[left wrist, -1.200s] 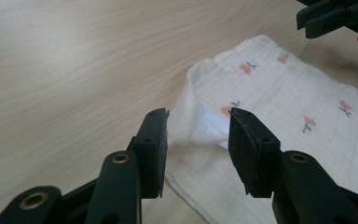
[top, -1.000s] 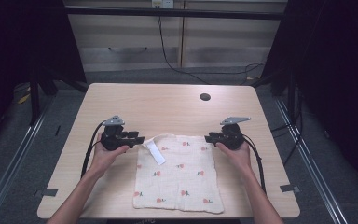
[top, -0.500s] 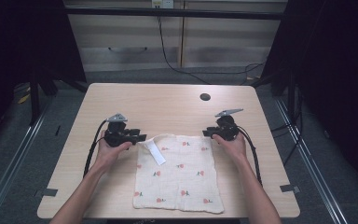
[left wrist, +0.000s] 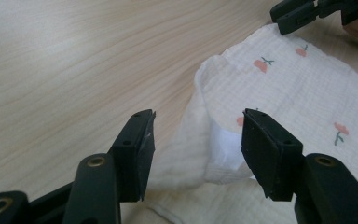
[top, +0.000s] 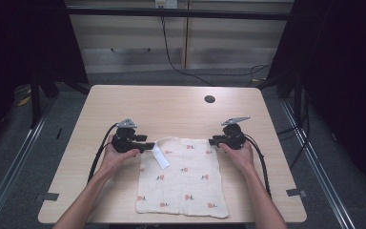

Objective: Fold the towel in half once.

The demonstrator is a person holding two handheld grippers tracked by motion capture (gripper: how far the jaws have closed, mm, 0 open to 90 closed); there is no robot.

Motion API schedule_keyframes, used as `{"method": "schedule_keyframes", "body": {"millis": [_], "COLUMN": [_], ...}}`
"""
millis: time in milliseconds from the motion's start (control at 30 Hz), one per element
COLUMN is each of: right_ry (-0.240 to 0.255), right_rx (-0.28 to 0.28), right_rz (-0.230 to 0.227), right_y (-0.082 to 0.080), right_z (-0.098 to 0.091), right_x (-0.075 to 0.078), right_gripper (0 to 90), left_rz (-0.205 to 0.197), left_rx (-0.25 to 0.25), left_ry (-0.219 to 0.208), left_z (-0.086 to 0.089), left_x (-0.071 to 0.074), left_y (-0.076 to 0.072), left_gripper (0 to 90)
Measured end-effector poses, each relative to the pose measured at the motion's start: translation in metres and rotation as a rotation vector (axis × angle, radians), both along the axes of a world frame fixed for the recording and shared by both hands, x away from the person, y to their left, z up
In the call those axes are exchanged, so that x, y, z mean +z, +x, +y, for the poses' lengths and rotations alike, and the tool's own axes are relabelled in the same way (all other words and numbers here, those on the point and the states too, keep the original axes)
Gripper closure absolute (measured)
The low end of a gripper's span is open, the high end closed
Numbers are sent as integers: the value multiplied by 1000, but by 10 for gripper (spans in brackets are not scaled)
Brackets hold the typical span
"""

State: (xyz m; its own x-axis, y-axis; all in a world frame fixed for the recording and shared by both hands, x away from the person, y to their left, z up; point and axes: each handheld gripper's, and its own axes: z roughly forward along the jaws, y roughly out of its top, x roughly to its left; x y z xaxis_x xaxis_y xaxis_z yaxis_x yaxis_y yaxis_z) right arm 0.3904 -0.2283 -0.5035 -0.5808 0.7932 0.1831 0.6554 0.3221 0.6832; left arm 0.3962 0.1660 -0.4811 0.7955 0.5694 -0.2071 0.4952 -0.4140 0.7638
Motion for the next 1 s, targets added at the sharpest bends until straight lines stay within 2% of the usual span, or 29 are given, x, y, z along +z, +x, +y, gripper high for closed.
{"method": "schedule_keyframes", "body": {"millis": [67,133,233,367,467,533,567,600,667,1000], "right_ry": [-6,-7,-8,18,27,42,49,54,58,88], "right_rx": [2,4,11,11,14,14,14,10,14,12], "right_rz": [0,-8,-8,-6,-19,-27,-32,-31,-39,-104], "right_y": [0,-1,-3,-4,-5,-5,-5,-6,-7,-14], "right_z": [0,0,0,0,0,-1,-2,-2,-4,-10], "right_x": [0,0,-1,-1,1,3,4,5,8,31], "right_gripper": [687,720,793,868,881,885,886,888,889,893], "left_rz": [-13,-9,12,30,35,33,23,32,28,-6], "left_rx": [-3,-7,10,16,25,28,34,31,31,29], "left_ry": [-9,12,22,41,54,63,57,35,18,-67], "left_z": [-3,-5,-2,2,2,2,3,4,7,15], "left_x": [-1,-3,-9,-16,-20,-22,-22,-21,-17,5], "left_y": [-2,-1,2,4,6,6,6,6,6,2], "left_gripper": [450,453,454,487,560,673,717,773,811,829]}}
